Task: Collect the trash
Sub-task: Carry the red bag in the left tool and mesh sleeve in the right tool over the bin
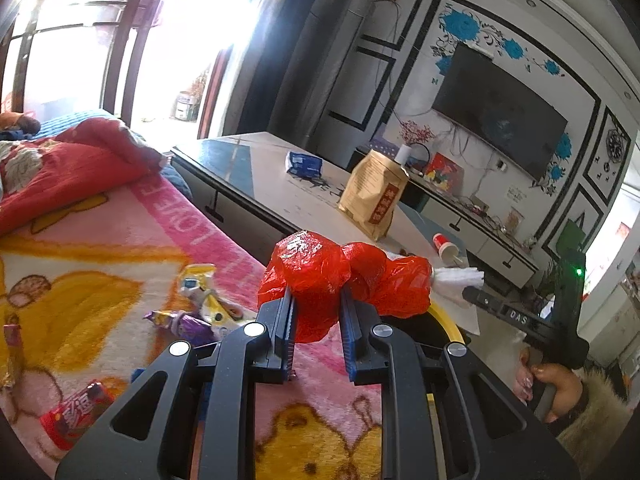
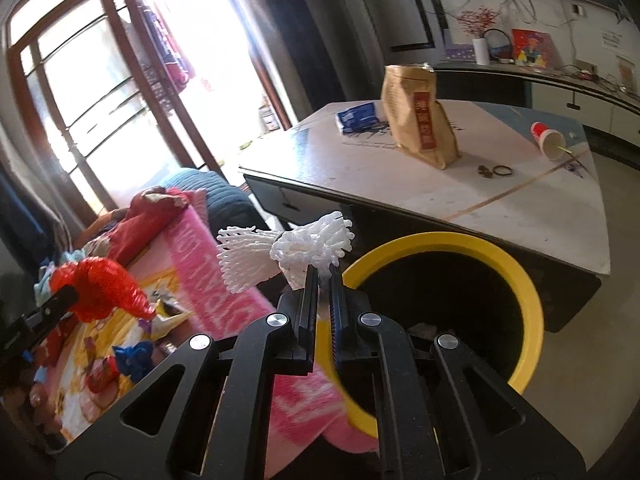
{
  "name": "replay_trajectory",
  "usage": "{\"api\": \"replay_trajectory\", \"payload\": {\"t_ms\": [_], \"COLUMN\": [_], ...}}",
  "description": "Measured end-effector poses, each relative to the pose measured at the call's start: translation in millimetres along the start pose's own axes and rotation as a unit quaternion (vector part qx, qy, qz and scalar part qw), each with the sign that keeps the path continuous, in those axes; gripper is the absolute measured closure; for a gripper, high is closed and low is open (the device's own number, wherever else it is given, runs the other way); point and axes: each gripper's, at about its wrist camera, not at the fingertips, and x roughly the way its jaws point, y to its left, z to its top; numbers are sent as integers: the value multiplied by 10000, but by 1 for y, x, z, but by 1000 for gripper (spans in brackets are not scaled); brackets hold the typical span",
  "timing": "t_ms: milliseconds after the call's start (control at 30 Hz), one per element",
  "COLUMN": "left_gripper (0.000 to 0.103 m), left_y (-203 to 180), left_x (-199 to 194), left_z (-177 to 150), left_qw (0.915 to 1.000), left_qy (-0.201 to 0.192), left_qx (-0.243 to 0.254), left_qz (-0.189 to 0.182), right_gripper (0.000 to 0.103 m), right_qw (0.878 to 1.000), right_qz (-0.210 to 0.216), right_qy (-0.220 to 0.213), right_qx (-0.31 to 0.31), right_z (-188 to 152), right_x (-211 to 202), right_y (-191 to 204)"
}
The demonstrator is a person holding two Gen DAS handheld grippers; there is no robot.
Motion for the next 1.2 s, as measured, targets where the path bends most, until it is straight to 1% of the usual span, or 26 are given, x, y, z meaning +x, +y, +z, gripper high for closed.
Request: {"api": "replay_trajectory", "payload": {"t_ms": [533,933,1200], "left_gripper": [85,85,85], "left_y": [-36,-64,-79], "left_x": [37,68,89], "left_z": [-19,-33,-43], "left_qw": [9977,9931,9898], "left_qy": [402,693,864], "left_qx": [464,835,1024], "left_qz": [-298,-438,-483], "right_gripper": [100,100,100], "right_qw": [9982,9938,9912], "right_qz": [-475,-931,-1189], "right_qy": [-39,-84,-17], "right_qx": [351,593,581], "right_z": [-1,-4,-8], "right_x": [-7,-11,-5], "right_y": [-36,-66,-78]}}
